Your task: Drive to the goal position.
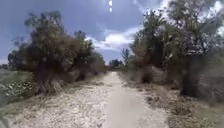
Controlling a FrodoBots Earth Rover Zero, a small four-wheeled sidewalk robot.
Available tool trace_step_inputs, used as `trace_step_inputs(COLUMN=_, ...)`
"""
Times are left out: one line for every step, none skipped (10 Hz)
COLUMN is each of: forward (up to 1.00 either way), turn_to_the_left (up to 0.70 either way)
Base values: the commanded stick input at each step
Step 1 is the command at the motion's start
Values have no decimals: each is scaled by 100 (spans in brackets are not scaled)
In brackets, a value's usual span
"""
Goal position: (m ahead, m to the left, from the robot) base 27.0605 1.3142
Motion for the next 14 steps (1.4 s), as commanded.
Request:
trace_step_inputs(forward=50, turn_to_the_left=0)
trace_step_inputs(forward=50, turn_to_the_left=0)
trace_step_inputs(forward=50, turn_to_the_left=0)
trace_step_inputs(forward=50, turn_to_the_left=0)
trace_step_inputs(forward=50, turn_to_the_left=0)
trace_step_inputs(forward=50, turn_to_the_left=0)
trace_step_inputs(forward=50, turn_to_the_left=0)
trace_step_inputs(forward=50, turn_to_the_left=0)
trace_step_inputs(forward=50, turn_to_the_left=7)
trace_step_inputs(forward=50, turn_to_the_left=29)
trace_step_inputs(forward=50, turn_to_the_left=47)
trace_step_inputs(forward=50, turn_to_the_left=6)
trace_step_inputs(forward=50, turn_to_the_left=0)
trace_step_inputs(forward=50, turn_to_the_left=0)
